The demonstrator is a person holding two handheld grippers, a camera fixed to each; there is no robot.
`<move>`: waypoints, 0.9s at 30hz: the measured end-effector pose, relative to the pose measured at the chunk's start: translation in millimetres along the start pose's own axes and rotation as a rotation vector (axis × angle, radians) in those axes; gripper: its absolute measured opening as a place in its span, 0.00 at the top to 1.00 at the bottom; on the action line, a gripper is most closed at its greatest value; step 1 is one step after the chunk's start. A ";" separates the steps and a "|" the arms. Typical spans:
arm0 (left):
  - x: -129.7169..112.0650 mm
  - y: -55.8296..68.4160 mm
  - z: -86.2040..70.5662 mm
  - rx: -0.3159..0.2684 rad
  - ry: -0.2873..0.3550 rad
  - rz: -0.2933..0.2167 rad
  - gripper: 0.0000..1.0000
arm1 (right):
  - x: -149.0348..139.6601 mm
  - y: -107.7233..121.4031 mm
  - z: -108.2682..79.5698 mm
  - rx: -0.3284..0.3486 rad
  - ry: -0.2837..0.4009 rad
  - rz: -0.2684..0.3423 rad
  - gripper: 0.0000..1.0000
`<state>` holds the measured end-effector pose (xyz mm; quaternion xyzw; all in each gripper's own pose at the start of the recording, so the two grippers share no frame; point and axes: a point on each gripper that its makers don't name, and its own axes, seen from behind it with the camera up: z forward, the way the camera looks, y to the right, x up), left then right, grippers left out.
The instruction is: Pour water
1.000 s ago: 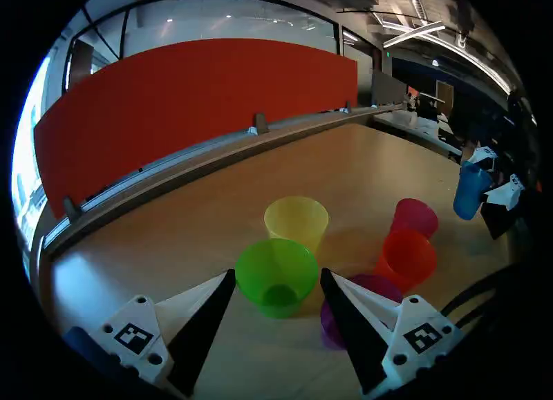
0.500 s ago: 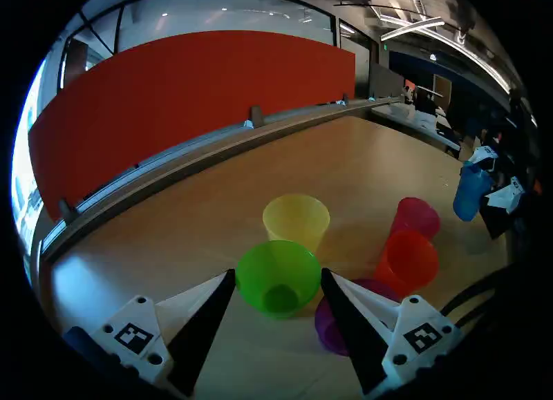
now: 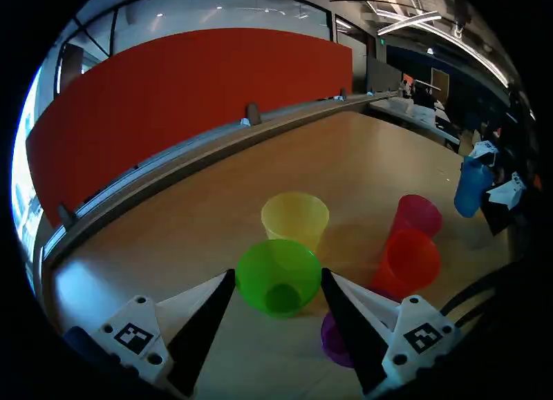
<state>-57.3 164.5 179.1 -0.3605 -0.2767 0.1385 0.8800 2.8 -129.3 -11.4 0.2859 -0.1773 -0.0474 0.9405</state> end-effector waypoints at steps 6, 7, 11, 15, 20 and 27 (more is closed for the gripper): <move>0.8 4.6 2.5 -0.017 -0.004 0.000 0.08 | -0.6 1.1 -0.5 0.001 0.000 0.001 0.10; 0.4 4.5 3.2 -0.016 -0.006 0.003 0.08 | -0.5 1.2 -0.5 0.001 0.000 0.000 0.10; -1.5 3.9 6.6 -0.010 -0.013 0.016 0.08 | -0.3 1.7 -0.8 0.000 0.000 -0.003 0.10; -3.7 3.8 10.3 -0.003 -0.022 0.028 0.08 | -0.4 2.3 -0.6 -0.001 -0.002 -0.004 0.10; -2.8 3.4 12.5 0.000 -0.020 0.026 0.08 | -1.7 3.1 -0.6 -0.003 -0.004 -0.002 0.10; -3.7 -1.0 13.5 0.015 -0.018 0.011 0.09 | -3.1 4.3 -0.8 -0.004 -0.004 0.003 0.10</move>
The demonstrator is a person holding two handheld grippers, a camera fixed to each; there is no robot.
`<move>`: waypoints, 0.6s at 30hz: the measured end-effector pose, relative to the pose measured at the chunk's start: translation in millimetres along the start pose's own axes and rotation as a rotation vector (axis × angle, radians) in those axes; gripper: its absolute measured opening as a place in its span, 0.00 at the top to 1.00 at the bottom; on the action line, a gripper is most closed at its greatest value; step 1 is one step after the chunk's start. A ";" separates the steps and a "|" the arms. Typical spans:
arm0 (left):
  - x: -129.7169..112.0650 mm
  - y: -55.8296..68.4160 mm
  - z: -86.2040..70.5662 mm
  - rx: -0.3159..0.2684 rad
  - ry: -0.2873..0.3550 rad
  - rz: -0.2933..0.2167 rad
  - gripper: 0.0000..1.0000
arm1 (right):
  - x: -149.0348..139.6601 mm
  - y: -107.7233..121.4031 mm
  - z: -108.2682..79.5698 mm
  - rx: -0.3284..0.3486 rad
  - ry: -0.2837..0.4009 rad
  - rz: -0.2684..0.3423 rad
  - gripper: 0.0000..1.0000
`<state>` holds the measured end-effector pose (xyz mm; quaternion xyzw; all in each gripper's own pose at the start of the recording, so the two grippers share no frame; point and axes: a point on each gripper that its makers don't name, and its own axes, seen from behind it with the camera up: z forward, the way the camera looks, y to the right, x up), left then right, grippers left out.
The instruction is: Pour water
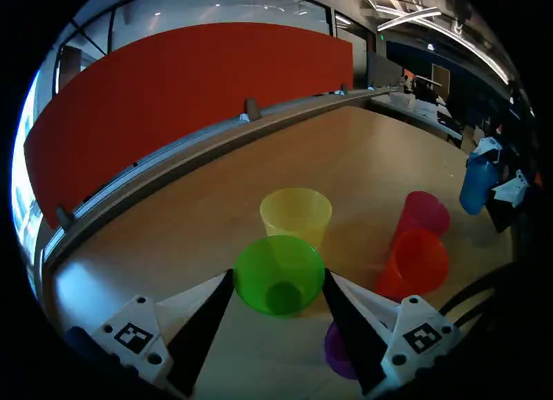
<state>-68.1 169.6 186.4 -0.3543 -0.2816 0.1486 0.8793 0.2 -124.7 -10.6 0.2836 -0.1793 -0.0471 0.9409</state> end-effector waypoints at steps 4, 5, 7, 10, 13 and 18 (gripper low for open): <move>0.7 -2.8 -1.7 0.010 0.010 -0.003 0.10 | 0.0 -0.4 0.1 0.000 0.000 -0.002 0.10; 2.2 -4.4 -2.6 0.015 0.017 -0.004 0.10 | 0.0 -0.7 0.1 0.000 0.001 -0.002 0.10; 5.4 -6.7 -5.2 0.023 0.028 -0.008 0.10 | 0.2 -1.4 0.1 0.001 0.001 -0.002 0.10; 10.8 -8.9 -10.1 0.029 0.048 -0.019 0.10 | 1.2 -2.8 -0.1 0.002 0.003 -0.003 0.10; 15.5 -10.1 -16.3 0.032 0.070 -0.028 0.10 | 2.7 -4.0 -0.2 0.003 0.004 -0.007 0.10; 18.3 -13.1 -27.6 0.044 0.092 -0.034 0.10 | 5.4 -6.4 -0.6 0.003 0.007 -0.013 0.10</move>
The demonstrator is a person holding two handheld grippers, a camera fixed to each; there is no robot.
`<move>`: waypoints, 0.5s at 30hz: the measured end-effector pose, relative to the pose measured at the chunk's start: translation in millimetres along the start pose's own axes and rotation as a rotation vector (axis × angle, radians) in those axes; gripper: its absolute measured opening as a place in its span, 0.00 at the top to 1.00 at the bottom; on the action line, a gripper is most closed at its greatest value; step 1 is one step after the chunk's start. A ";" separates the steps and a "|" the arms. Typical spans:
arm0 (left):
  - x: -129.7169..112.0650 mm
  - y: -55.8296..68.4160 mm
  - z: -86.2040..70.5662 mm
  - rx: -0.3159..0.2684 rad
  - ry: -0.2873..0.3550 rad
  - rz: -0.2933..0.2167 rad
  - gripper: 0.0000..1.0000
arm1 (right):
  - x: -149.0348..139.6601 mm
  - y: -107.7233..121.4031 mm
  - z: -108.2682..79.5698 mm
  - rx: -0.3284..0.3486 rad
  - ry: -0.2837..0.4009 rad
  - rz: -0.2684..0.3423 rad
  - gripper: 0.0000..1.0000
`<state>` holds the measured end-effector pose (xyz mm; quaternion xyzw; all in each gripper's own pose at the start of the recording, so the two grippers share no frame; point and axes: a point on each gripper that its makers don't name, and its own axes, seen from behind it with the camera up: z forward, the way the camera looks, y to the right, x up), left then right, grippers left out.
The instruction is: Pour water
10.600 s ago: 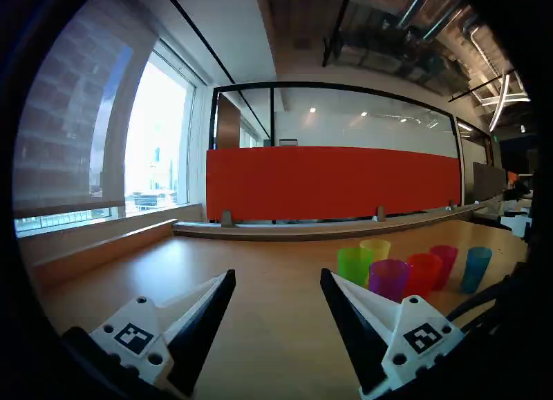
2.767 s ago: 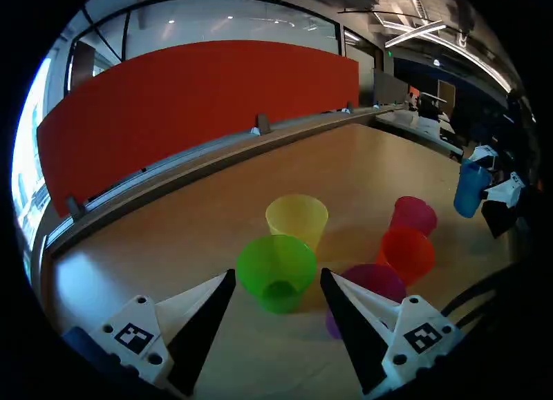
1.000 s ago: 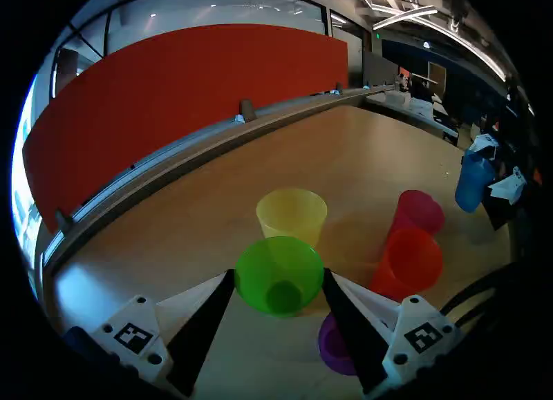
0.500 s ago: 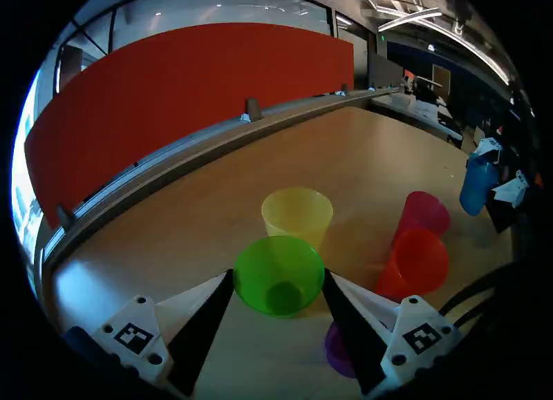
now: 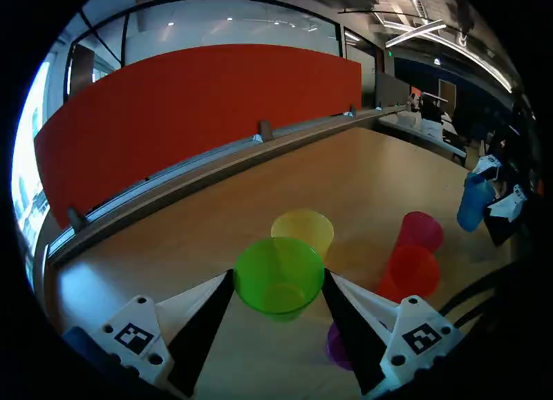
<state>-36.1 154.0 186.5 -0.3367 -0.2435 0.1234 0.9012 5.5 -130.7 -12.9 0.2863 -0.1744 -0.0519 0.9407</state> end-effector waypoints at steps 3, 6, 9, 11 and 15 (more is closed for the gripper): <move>2.0 -1.8 -6.9 0.012 0.013 0.003 0.10 | 2.6 -1.6 -1.4 0.002 0.004 -0.003 0.10; 6.9 -0.8 -16.8 0.017 0.036 0.001 0.10 | 4.6 -2.9 -2.7 0.002 0.009 -0.005 0.10; 13.1 2.1 -29.4 0.018 0.067 -0.011 0.10 | 5.9 -4.3 -3.8 0.002 0.011 -0.007 0.10; 17.8 4.0 -39.8 0.022 0.091 -0.017 0.10 | 6.8 -5.5 -4.3 0.002 0.014 -0.009 0.10; 26.0 7.8 -61.5 0.029 0.134 -0.025 0.10 | 8.8 -8.6 -5.2 0.005 0.021 -0.016 0.10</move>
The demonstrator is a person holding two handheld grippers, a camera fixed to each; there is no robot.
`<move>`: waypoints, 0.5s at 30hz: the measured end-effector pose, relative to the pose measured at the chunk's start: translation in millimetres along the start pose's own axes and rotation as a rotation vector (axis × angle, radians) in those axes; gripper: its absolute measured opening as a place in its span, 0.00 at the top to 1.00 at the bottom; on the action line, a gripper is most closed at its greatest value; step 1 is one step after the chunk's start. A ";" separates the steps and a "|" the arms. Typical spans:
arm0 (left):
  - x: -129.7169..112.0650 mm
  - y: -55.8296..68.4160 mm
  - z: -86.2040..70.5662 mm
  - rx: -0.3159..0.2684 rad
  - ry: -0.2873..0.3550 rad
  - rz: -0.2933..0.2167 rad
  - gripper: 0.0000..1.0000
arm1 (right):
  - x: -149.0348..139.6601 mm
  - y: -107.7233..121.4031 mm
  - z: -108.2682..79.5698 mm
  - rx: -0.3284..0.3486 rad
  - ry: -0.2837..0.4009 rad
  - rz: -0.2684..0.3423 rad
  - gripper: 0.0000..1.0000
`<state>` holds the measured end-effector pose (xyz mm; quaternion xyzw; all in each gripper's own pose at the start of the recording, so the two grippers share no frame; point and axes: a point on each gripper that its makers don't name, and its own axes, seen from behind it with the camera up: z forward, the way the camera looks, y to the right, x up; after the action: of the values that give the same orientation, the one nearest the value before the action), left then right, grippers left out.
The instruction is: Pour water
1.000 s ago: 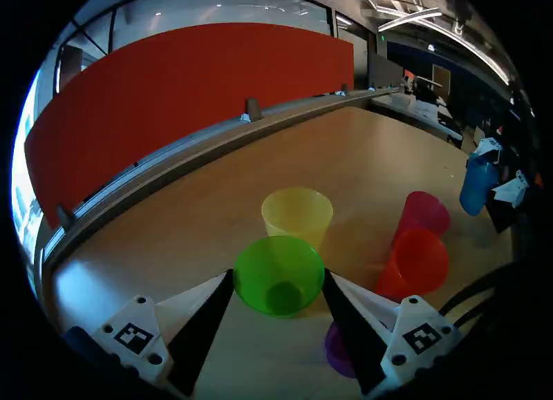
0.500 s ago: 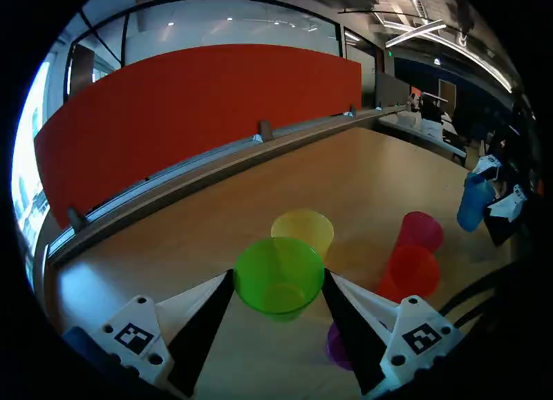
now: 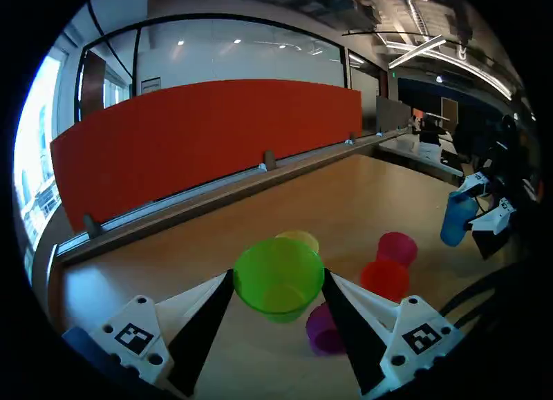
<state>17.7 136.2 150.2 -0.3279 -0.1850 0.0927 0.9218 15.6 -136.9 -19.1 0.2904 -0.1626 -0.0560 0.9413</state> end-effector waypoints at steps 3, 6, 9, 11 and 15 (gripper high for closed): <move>7.0 1.7 -16.4 0.012 0.030 -0.005 0.10 | 1.4 -3.0 -0.4 0.003 0.004 -0.007 0.10; 12.0 5.7 -32.4 0.020 0.060 -0.013 0.10 | 2.6 -6.2 -1.1 0.005 0.008 -0.013 0.10; 13.1 14.0 -47.2 0.017 0.082 -0.025 0.10 | 4.4 -9.8 -2.8 0.009 0.012 -0.018 0.10; 13.5 20.7 -57.6 0.015 0.099 -0.034 0.10 | 5.0 -12.3 -4.0 0.011 0.016 -0.022 0.10; 16.5 34.3 -78.6 0.016 0.140 -0.042 0.10 | 7.3 -18.0 -6.3 0.018 0.022 -0.027 0.10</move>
<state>62.7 122.5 76.6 -0.3223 -0.1264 0.0517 0.9367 24.4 -149.9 -32.2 0.3016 -0.1488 -0.0643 0.9396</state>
